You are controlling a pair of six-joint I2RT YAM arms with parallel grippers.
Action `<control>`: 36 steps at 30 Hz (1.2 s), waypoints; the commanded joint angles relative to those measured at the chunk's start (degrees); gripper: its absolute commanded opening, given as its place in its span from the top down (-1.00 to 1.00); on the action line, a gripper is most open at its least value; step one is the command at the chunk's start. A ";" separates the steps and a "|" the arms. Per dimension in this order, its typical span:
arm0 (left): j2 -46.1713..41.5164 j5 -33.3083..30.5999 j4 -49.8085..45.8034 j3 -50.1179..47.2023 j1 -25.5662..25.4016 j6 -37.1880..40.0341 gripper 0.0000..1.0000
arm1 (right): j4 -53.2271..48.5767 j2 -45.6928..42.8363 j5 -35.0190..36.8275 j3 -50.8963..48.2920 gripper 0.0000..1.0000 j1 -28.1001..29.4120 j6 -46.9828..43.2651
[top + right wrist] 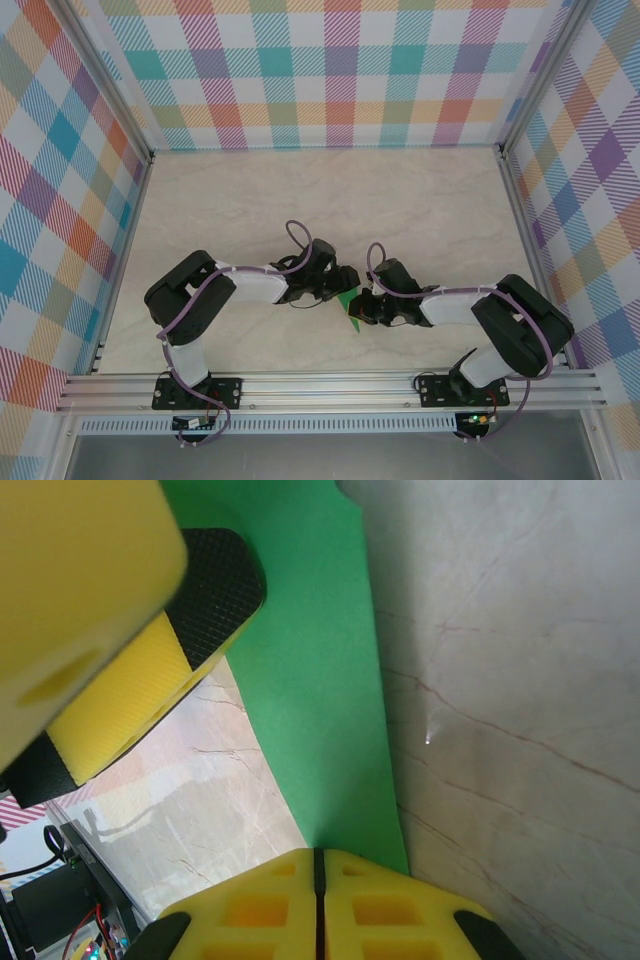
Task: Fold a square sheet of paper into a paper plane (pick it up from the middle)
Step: Fold the wing for the fifth time at the center of the table.
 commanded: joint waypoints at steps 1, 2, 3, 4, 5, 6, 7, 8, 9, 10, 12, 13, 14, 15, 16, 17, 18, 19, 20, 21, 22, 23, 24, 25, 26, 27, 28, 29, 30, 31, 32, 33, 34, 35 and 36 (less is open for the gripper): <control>0.39 3.11 -2.40 1.00 -1.12 3.74 -0.11 | -8.94 2.92 2.93 -3.22 0.85 0.33 -0.62; -0.21 3.21 -2.36 1.04 -1.17 4.17 -0.12 | -8.99 3.01 2.93 -3.04 0.85 0.31 -0.43; -0.95 3.17 -2.20 0.91 -1.15 4.40 -0.13 | -8.98 3.10 2.93 -2.92 0.85 0.33 -0.33; -1.65 2.93 -1.90 0.53 -1.21 4.65 -0.13 | -9.01 3.22 2.93 -2.78 0.85 0.33 -0.25; -2.44 2.59 -1.56 0.11 -1.20 4.78 -0.14 | -9.00 3.34 3.02 -2.70 0.85 0.34 -0.13; -3.25 2.27 -1.11 -0.63 -1.14 4.78 -0.14 | -8.94 3.45 3.02 -2.67 0.85 0.33 -0.04; -3.88 2.10 -0.79 -1.10 -1.19 4.79 -0.13 | -8.96 3.57 3.09 -2.67 0.86 0.33 -0.03; -4.50 1.99 -0.34 -1.85 -1.18 4.77 -0.13 | -8.99 3.70 3.09 -2.67 0.86 0.33 0.21; -5.10 1.86 0.12 -2.58 -1.13 4.77 -0.11 | -8.86 3.79 3.02 -2.67 0.86 0.33 0.27; -5.51 1.72 0.43 -3.20 -1.12 4.85 -0.09 | -8.71 3.88 2.95 -2.67 0.86 0.33 0.29; -5.93 1.25 0.68 -4.03 -1.20 5.05 -0.04 | -8.54 4.06 2.77 -2.72 0.87 0.33 0.29; -5.67 1.11 0.36 -4.08 -1.20 5.24 -0.01 | -8.45 4.07 2.67 -2.76 0.87 0.33 0.29; -5.25 0.69 0.00 -3.84 -1.17 5.51 0.02 | -8.40 3.98 2.66 -2.76 0.87 0.33 0.32; -4.53 0.60 -0.11 -3.59 -1.17 5.77 0.04 | -8.40 3.97 2.67 -2.76 0.87 0.34 0.39; -3.84 0.57 0.09 -3.35 -1.19 5.82 0.06 | -8.43 3.98 2.67 -2.76 0.87 0.33 0.41; -3.08 0.70 0.82 -3.13 -1.16 5.82 0.08 | -8.41 3.98 2.67 -2.69 0.87 0.33 0.28; -2.22 0.60 1.35 -2.94 -1.12 5.78 0.12 | -8.57 3.98 2.67 -2.67 0.87 0.33 0.30; -1.57 -0.15 1.11 -2.62 -1.19 5.78 0.14 | -8.66 3.93 2.65 -2.61 0.88 0.29 0.29; -0.96 -1.10 0.86 -2.40 -1.14 5.57 0.15 | -8.82 3.98 2.59 -2.67 0.88 0.32 0.24; -0.53 -1.67 1.14 -2.37 -1.03 5.55 0.17 | -8.93 3.98 2.58 -2.67 0.88 0.33 0.15; -0.17 -2.02 1.29 -2.34 -0.88 5.48 0.19 | -9.19 3.98 2.58 -2.67 0.89 0.33 -0.07; 0.05 -2.65 1.05 -2.20 -0.76 5.41 0.21 | -9.69 3.98 2.66 -2.67 0.90 0.33 -0.29; 0.09 -3.32 0.82 -2.18 -0.60 5.43 0.23 | -10.17 3.98 2.67 -2.67 0.92 0.29 -0.58; 0.12 -3.99 0.32 -2.11 -0.35 5.60 0.23 | -10.79 3.99 2.80 -2.67 0.95 0.33 -1.00; 0.17 -4.70 -0.62 -2.01 -0.16 5.88 0.24 | -11.35 3.98 2.92 -2.67 0.96 0.33 -1.25; 0.16 -5.16 -1.14 -2.01 0.16 6.12 0.25 | -11.75 3.90 3.02 -2.80 0.97 0.29 -1.48; 0.08 -5.36 -1.38 -2.01 0.37 6.40 0.25 | -12.08 3.89 3.02 -2.85 0.98 0.33 -1.75; 0.02 -5.42 -1.57 -2.05 0.69 6.60 0.25 | -12.31 3.78 3.02 -3.00 0.99 0.29 -1.87; 0.01 -5.45 -1.61 -2.08 1.04 6.86 0.26 | -12.37 3.86 3.02 -3.19 0.99 0.33 -2.13; 0.16 -5.32 -1.61 -2.08 1.33 7.03 0.26 | -12.35 3.93 2.87 -3.33 0.99 0.33 -2.29; 0.16 -5.15 -1.37 -2.03 1.66 7.30 0.26 | -12.35 4.10 2.61 -3.45 1.00 0.33 -2.55; 0.24 -5.02 -1.13 -1.91 1.99 7.47 0.26 | -12.31 4.24 2.43 -3.59 1.00 0.33 -2.79; 0.24 -4.92 -1.08 -1.70 2.33 7.66 0.26 | -12.19 4.32 2.32 -3.76 1.00 0.33 -2.88; 0.33 -4.79 -1.17 -1.48 2.60 8.00 0.26 | -12.07 4.46 2.15 -3.97 1.00 0.33 -2.93; 0.42 -4.63 -1.17 -1.23 2.93 8.31 0.25 | -11.85 4.51 1.98 -4.14 1.00 0.33 -3.01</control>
